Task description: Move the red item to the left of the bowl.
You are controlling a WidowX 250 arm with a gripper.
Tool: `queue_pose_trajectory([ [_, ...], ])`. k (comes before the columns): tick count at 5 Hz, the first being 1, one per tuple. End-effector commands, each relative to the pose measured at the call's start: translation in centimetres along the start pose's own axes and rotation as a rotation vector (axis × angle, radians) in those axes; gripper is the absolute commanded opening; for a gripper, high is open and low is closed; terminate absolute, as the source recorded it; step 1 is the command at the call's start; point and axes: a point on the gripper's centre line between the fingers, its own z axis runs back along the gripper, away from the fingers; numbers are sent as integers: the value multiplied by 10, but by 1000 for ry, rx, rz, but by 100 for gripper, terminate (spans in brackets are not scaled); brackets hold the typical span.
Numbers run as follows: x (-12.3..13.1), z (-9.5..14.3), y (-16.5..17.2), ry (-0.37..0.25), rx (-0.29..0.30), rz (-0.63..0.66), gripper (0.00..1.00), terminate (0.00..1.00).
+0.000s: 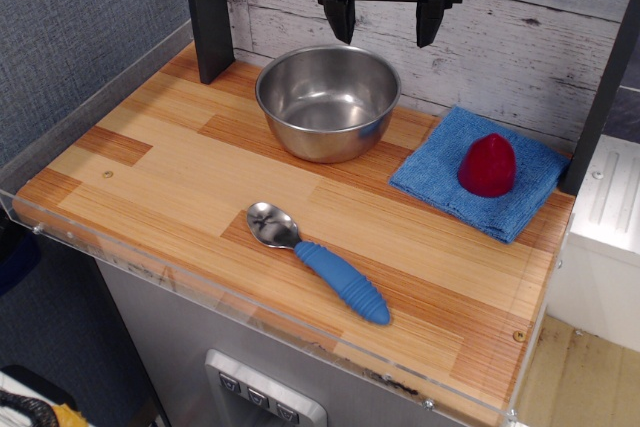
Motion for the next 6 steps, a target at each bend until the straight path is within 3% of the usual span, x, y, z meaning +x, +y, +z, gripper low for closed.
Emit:
queue_pose_trajectory([
  [1,0,0,0,0,0,0,100,0],
  [4,-25,0,-53,1,-62,-75,100,0],
  [6,-47,-21,-79,51,-102,-128,100,0],
])
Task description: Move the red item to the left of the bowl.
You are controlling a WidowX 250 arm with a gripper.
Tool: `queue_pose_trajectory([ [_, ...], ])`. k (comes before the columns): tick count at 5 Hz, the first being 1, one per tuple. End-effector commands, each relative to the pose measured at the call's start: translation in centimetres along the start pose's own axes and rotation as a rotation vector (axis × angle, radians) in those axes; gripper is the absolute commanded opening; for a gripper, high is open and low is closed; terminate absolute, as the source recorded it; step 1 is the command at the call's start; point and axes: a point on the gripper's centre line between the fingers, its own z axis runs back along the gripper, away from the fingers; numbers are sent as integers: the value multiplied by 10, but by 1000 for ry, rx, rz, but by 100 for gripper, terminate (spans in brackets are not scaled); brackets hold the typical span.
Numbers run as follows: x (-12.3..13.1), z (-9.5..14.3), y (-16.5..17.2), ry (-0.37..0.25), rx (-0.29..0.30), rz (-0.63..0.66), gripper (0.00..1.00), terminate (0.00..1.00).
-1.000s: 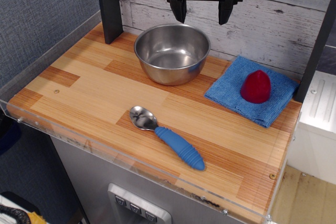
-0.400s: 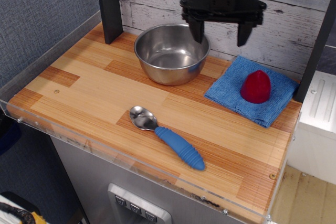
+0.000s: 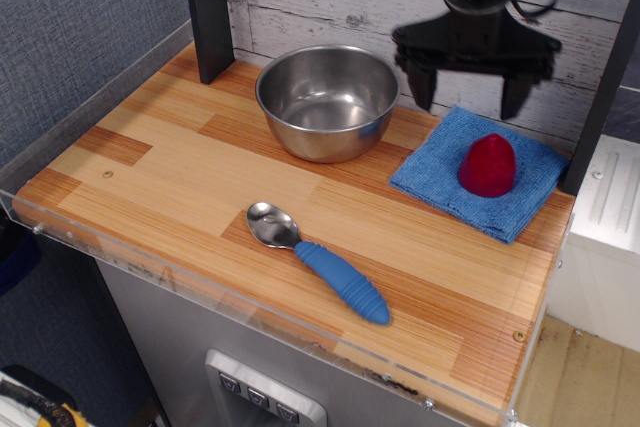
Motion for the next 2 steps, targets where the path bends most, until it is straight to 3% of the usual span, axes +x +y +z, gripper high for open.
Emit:
queue_pose_trajectory([
  [1,-7,-17,-15,1,-30,-46,100,0],
  [2,-12,-29,-17,27,-20,-51,100,0],
])
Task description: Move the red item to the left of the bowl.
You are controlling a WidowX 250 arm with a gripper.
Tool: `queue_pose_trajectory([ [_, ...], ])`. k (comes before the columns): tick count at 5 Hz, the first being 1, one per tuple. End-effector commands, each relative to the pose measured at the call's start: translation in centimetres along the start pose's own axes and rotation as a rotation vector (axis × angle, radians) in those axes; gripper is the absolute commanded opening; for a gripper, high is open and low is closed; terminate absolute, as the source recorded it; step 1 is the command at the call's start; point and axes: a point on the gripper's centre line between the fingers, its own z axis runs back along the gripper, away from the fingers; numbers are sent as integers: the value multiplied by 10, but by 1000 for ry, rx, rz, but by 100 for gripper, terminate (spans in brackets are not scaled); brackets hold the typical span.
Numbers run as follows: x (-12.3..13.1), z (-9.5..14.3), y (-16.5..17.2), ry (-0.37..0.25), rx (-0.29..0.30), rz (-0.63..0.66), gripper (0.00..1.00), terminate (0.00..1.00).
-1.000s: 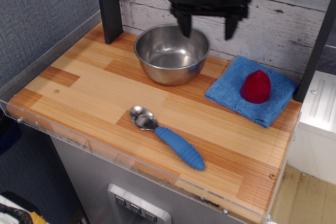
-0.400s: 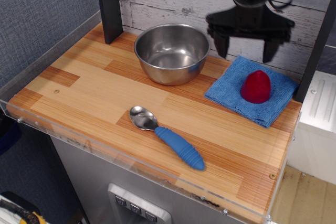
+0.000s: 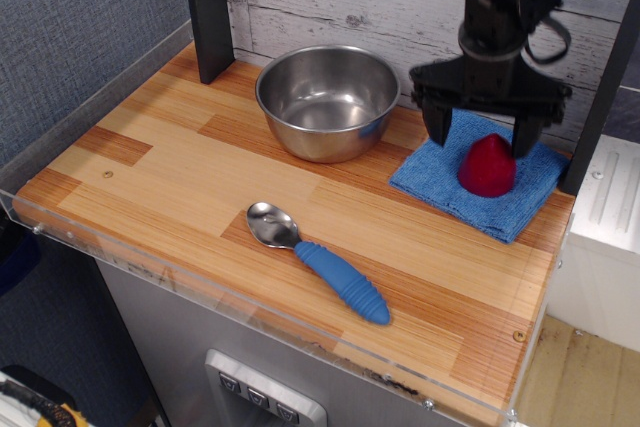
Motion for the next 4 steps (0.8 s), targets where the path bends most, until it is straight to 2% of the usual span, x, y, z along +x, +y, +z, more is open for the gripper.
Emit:
queue_pose_trajectory([
  [1,-4,-11,-10,23,-5,-28,100,0],
  [2,-6,-12,-10,0,0,-30,0,0],
  [4,-2,-6,1,-15,9,-5,0,0],
])
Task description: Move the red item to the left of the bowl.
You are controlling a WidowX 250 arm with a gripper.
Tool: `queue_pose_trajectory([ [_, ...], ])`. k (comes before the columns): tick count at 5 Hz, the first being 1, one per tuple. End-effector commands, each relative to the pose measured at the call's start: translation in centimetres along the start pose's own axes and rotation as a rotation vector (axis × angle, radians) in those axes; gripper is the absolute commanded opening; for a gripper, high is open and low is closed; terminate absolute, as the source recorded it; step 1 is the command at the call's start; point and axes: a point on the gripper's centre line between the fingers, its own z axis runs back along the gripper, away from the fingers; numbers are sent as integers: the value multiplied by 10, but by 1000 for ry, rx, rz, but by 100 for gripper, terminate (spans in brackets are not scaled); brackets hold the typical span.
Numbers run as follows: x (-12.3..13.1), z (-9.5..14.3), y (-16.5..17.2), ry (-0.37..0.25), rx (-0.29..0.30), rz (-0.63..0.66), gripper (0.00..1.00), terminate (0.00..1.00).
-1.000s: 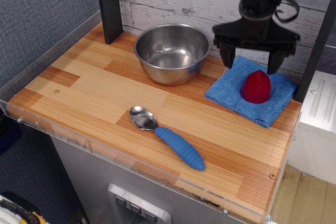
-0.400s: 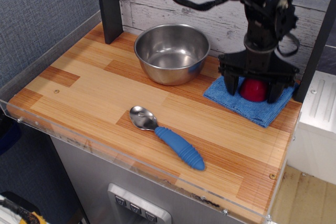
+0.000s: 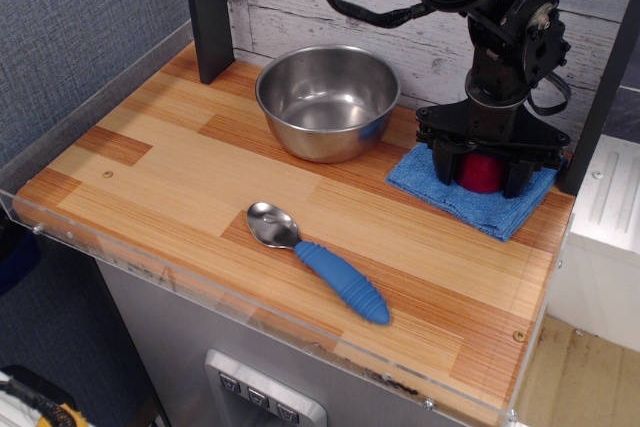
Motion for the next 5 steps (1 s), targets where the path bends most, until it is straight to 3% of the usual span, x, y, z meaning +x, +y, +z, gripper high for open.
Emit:
queue_pose_trajectory([
  [1,16,31,5,-77,-22,15,0,0],
  [3,33,79,10,-191,-45,36,0,0],
  [5,20,124,63,-246,2,147,0,0],
])
